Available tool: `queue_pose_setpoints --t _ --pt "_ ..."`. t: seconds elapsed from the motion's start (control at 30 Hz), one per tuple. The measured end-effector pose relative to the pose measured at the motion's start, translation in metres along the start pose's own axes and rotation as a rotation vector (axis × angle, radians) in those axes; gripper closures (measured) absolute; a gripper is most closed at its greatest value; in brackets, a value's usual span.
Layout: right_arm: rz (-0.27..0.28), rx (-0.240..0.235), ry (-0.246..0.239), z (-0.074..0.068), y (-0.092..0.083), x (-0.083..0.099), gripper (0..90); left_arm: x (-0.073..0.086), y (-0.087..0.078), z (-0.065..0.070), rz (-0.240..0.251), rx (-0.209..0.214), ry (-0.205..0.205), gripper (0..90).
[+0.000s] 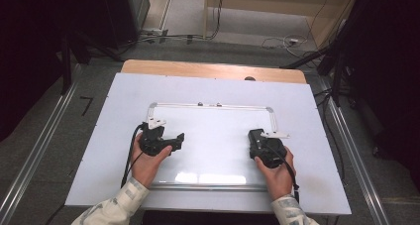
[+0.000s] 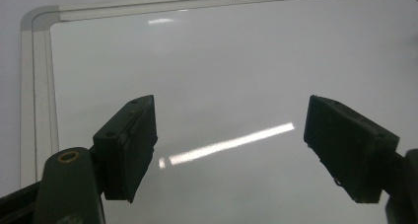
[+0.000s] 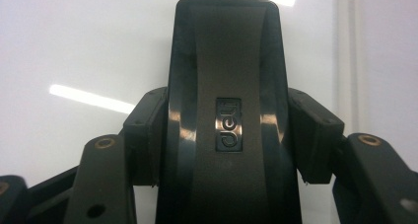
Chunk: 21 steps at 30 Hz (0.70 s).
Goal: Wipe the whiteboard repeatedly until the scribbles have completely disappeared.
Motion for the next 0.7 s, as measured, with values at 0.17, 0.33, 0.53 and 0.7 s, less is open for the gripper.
queue_pose_setpoints --t 0.17,0.33,0.53,0.7 --pt "0.009 -0.006 -0.042 -0.014 0.003 -0.007 38.5 0.001 0.002 0.000 -0.004 0.006 -0.006 21.2" --pt "0.067 -0.023 -0.033 -0.019 -0.010 -0.025 38.5 0.001 0.002 -0.001 -0.004 0.005 -0.007 21.2" --pt "0.072 -0.025 -0.019 -0.018 -0.013 -0.029 38.5 0.001 0.000 -0.001 -0.003 0.003 -0.003 21.2" --pt "0.069 -0.016 0.002 -0.014 -0.009 -0.032 38.5 0.001 -0.001 -0.001 -0.001 0.003 -0.005 21.2"
Point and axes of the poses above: each handheld gripper's, and its own axes: y roughly forward along the jaws, x roughly out of its underside, z roughly to its right, the point moved 9 cm from there along y, roughly forward along the jaws, and after that the axes turned 7 degrees about y, right-handed, at the moved point
